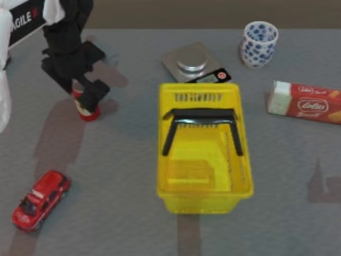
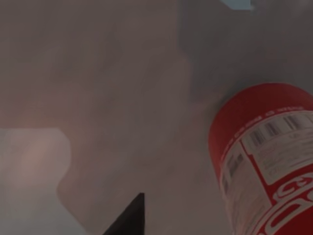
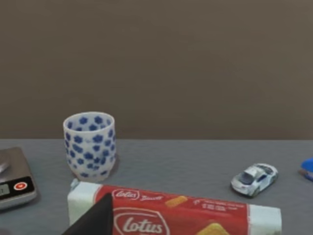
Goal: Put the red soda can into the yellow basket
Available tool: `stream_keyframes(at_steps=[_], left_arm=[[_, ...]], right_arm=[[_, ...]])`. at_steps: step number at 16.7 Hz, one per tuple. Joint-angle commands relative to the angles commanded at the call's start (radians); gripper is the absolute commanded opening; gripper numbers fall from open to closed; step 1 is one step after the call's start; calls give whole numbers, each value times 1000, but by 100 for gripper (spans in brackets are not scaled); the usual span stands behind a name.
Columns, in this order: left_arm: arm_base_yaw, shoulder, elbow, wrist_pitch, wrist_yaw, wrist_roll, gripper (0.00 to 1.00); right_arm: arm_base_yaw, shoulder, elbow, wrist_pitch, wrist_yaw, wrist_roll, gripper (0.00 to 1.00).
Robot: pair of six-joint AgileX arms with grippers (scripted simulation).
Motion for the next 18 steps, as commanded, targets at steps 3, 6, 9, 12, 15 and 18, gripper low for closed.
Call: stream_keyframes(at_steps=[3, 6, 9, 12, 15, 18], left_arm=[[0, 0, 0, 0, 0, 0, 40], [0, 0, 0, 0, 0, 0, 17], [0, 0, 0, 0, 0, 0, 0], [0, 0, 0, 0, 0, 0, 0], [0, 0, 0, 0, 0, 0, 0], [2, -1, 0, 0, 0, 1, 0]], right_arm=[[0, 0, 0, 0, 0, 0, 100], [0, 0, 0, 0, 0, 0, 100], [0, 0, 0, 0, 0, 0, 100], [0, 0, 0, 0, 0, 0, 100], [0, 0, 0, 0, 0, 0, 100], [0, 0, 0, 0, 0, 0, 100]])
